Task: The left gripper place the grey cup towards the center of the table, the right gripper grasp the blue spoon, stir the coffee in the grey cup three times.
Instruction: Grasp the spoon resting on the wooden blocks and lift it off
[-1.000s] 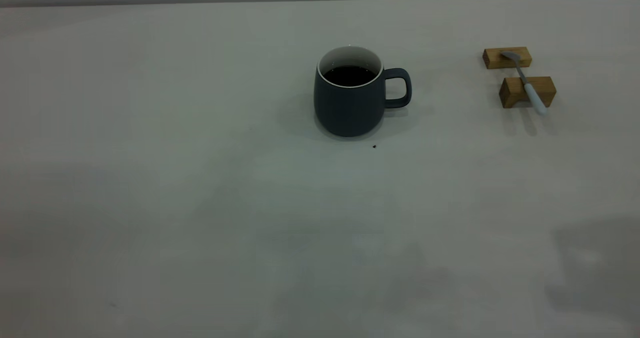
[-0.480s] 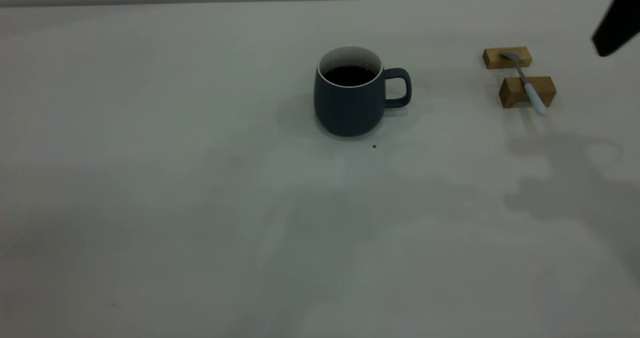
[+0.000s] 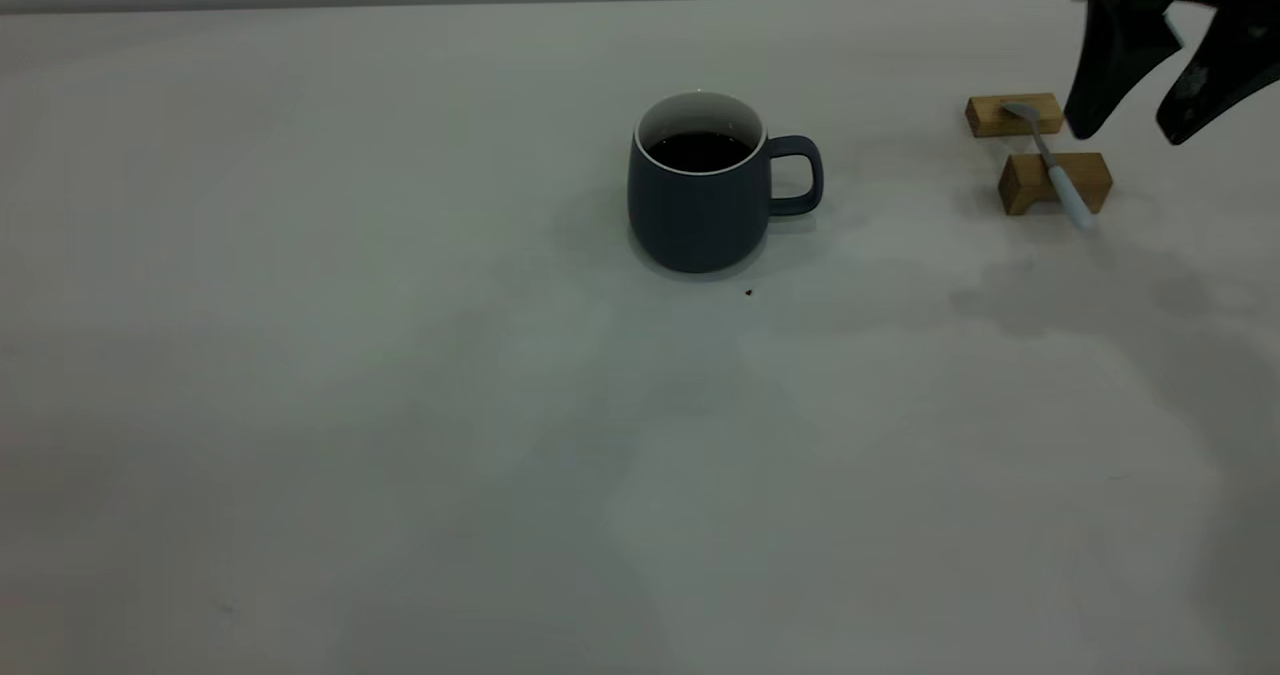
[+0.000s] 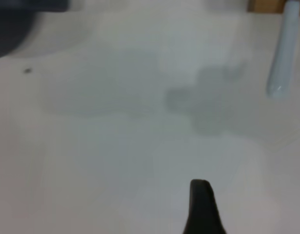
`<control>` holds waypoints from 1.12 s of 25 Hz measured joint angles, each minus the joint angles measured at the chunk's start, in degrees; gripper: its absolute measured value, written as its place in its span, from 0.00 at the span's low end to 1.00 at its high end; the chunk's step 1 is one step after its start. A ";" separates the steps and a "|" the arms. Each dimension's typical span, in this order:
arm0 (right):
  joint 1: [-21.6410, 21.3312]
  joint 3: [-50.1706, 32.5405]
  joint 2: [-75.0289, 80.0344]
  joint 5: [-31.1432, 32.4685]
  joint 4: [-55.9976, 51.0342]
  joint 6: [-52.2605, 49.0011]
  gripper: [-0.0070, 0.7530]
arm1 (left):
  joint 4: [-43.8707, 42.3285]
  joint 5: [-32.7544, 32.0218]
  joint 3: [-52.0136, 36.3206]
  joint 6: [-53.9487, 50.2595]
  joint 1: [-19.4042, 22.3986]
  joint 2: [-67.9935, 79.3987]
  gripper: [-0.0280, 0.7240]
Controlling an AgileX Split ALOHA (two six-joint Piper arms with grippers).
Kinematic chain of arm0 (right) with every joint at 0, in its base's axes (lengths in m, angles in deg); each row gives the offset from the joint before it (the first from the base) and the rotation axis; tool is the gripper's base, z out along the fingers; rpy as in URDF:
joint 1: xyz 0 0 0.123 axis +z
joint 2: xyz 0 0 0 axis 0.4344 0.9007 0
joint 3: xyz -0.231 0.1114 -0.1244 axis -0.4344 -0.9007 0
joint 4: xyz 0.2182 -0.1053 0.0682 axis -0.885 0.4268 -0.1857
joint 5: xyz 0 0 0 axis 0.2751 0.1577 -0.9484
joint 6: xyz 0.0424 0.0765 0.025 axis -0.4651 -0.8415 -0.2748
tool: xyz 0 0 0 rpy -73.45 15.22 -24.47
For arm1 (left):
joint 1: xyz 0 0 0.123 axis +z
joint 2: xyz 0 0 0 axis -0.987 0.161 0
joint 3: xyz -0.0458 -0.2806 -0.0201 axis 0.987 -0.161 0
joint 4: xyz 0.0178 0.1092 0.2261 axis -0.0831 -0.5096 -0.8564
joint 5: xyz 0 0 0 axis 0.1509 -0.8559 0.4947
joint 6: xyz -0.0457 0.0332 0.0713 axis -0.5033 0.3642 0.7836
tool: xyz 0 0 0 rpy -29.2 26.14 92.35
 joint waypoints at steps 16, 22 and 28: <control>3.19 10.86 13.56 -2.86 10.83 -10.19 0.76 | 0.00 0.00 0.00 0.00 0.00 0.00 0.82; 3.19 11.36 16.33 -5.47 11.28 -10.19 0.76 | 0.00 0.00 0.00 0.00 0.00 0.00 0.82; 3.19 11.36 18.49 -6.75 12.05 -10.57 0.76 | 0.00 0.00 0.00 0.00 0.00 0.00 0.82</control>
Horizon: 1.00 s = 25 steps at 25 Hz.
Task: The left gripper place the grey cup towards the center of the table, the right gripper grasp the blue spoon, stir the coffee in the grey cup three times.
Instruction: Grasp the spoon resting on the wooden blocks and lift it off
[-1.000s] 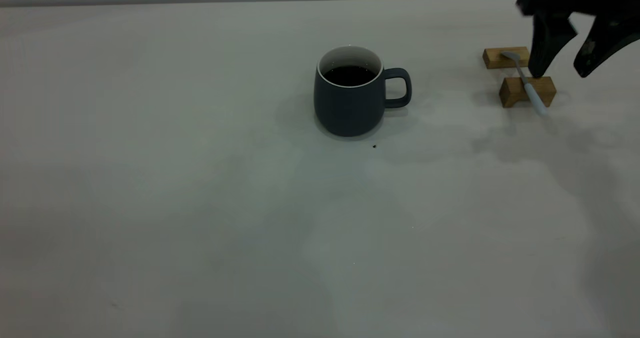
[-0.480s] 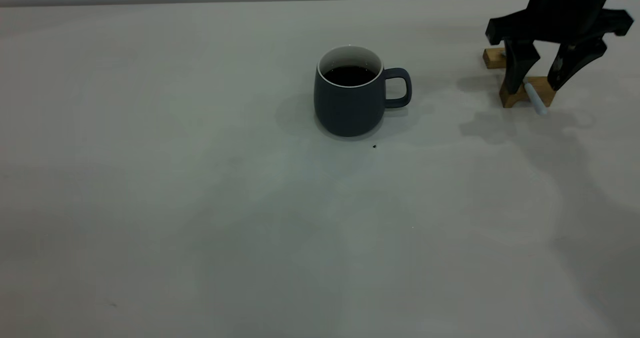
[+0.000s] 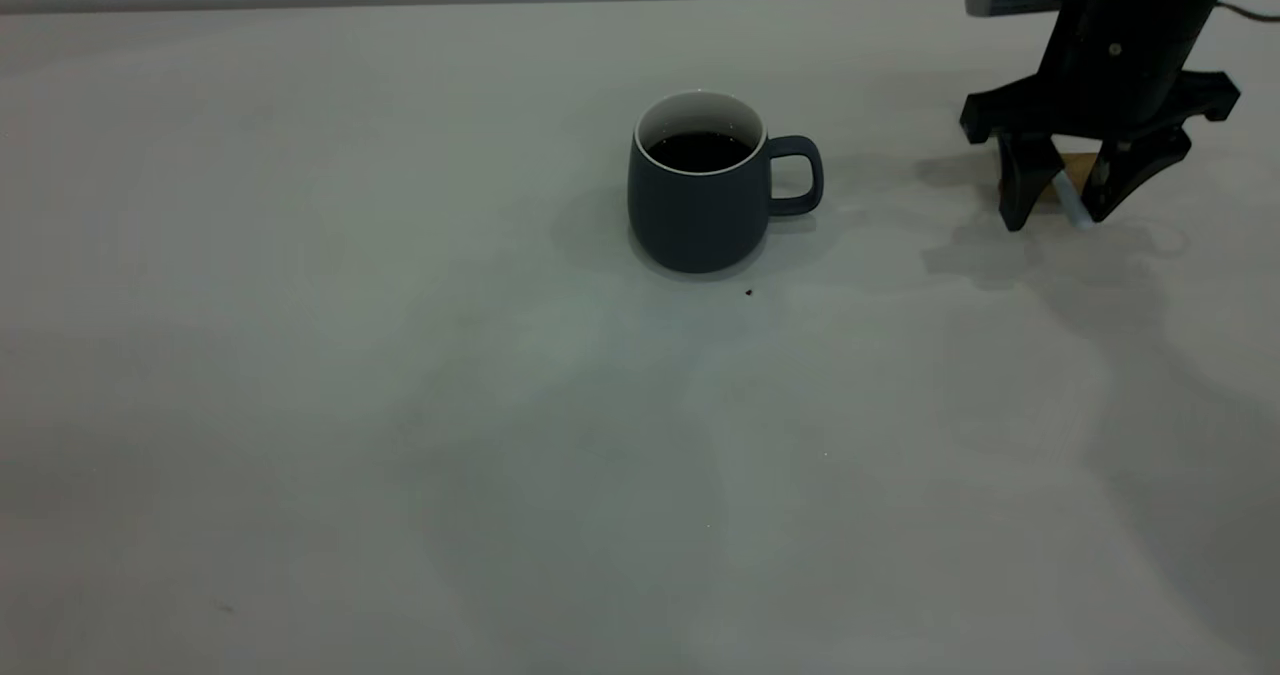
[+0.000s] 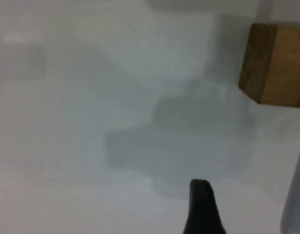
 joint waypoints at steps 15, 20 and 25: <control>-2.07 0.03 2.47 -4.13 0.68 -0.47 0.71 | 0.00 -0.01 0.00 0.00 0.00 0.00 0.82; -2.17 0.03 2.47 -4.38 0.68 -0.47 0.55 | 0.00 -0.01 0.00 0.00 0.00 0.00 0.82; -2.17 0.03 2.47 -4.83 -0.23 -0.47 0.32 | 0.00 -0.01 0.00 0.00 0.00 0.00 0.82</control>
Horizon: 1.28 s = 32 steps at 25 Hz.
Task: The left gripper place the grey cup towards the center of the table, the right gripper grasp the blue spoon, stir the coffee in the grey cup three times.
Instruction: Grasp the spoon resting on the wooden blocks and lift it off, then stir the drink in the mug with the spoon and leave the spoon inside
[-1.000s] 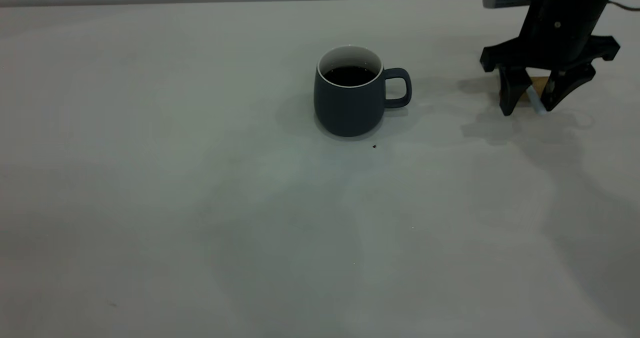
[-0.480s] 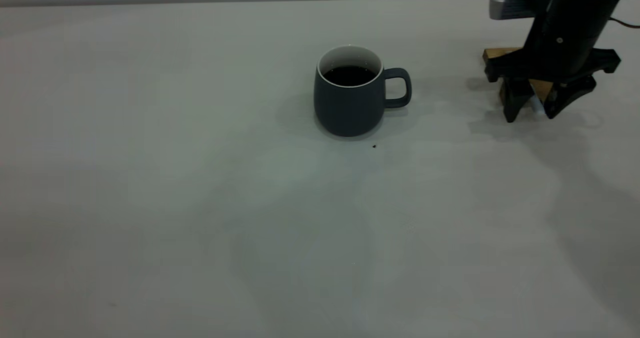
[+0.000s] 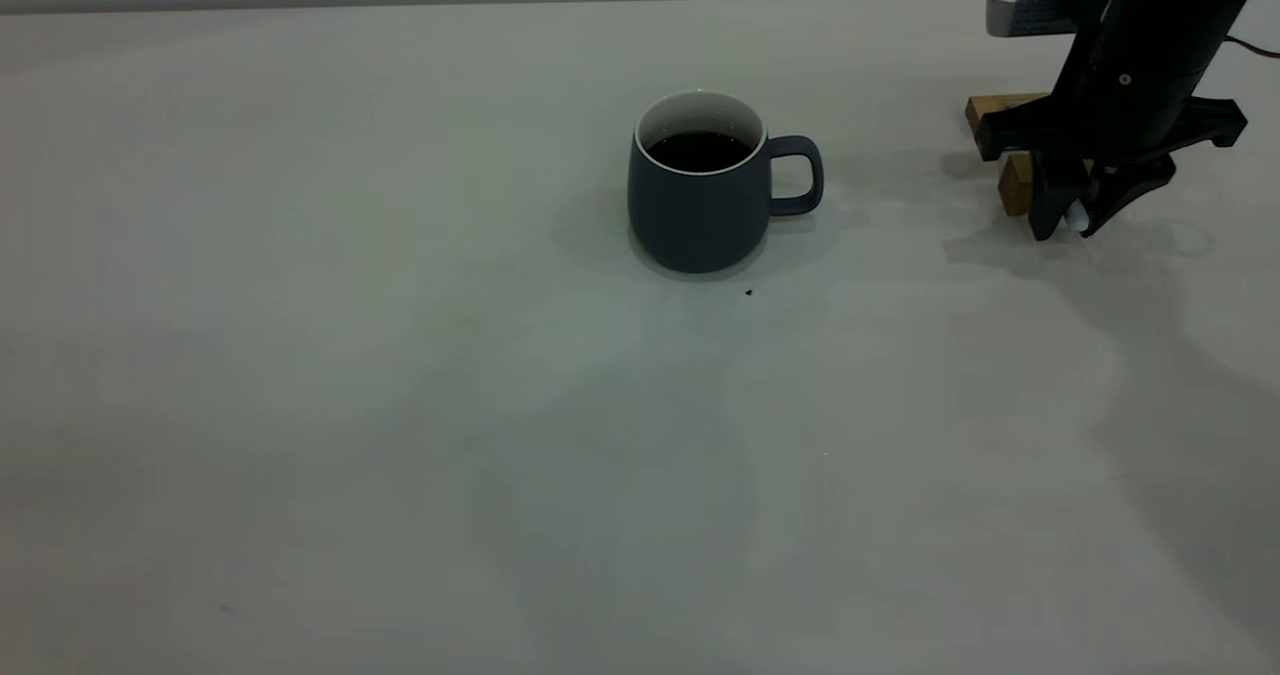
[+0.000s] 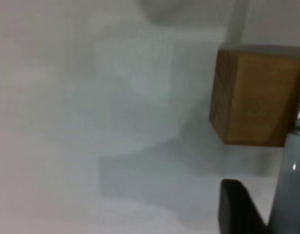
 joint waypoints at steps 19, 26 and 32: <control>-0.07 0.00 -15.11 17.33 -16.83 12.75 0.18 | 0.00 0.00 0.00 0.00 0.00 0.00 0.82; 1.75 0.00 -16.82 30.84 -51.93 24.29 0.18 | 0.00 0.00 0.00 0.00 0.00 0.00 0.82; 5.76 0.00 -16.82 35.81 -65.60 24.83 0.18 | 0.00 0.00 0.00 0.00 0.00 0.00 0.82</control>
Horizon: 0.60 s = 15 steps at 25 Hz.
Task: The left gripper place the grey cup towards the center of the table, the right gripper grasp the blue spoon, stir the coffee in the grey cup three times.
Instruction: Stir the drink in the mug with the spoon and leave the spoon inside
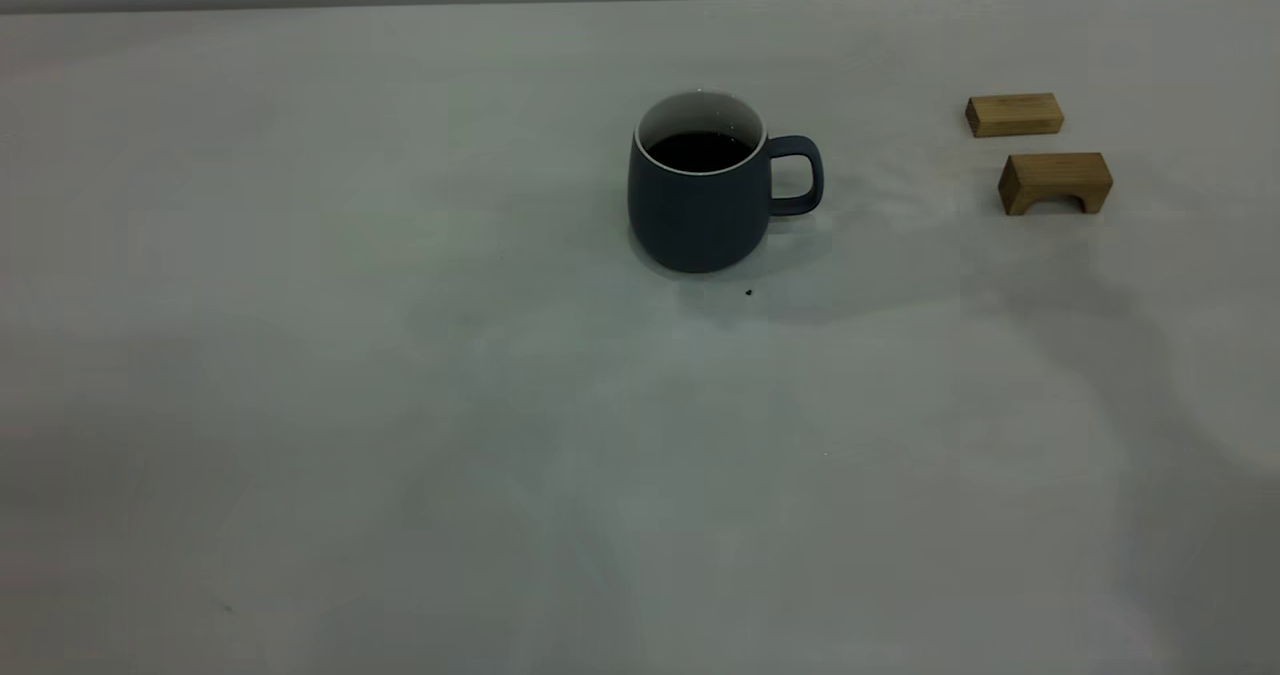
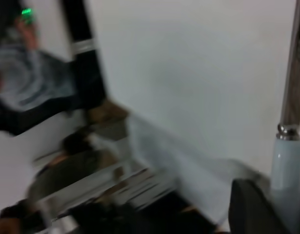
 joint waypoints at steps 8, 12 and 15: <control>0.50 0.00 0.00 3.56 -13.84 -1.13 0.18 | 0.00 0.00 0.00 0.00 0.00 0.00 0.82; 0.50 0.00 0.00 3.56 -20.21 -7.29 0.18 | 0.00 0.00 0.00 0.00 0.00 0.00 0.82; 0.50 0.00 0.00 3.56 -21.28 -19.47 0.18 | 0.00 0.00 0.00 0.00 0.00 0.00 0.82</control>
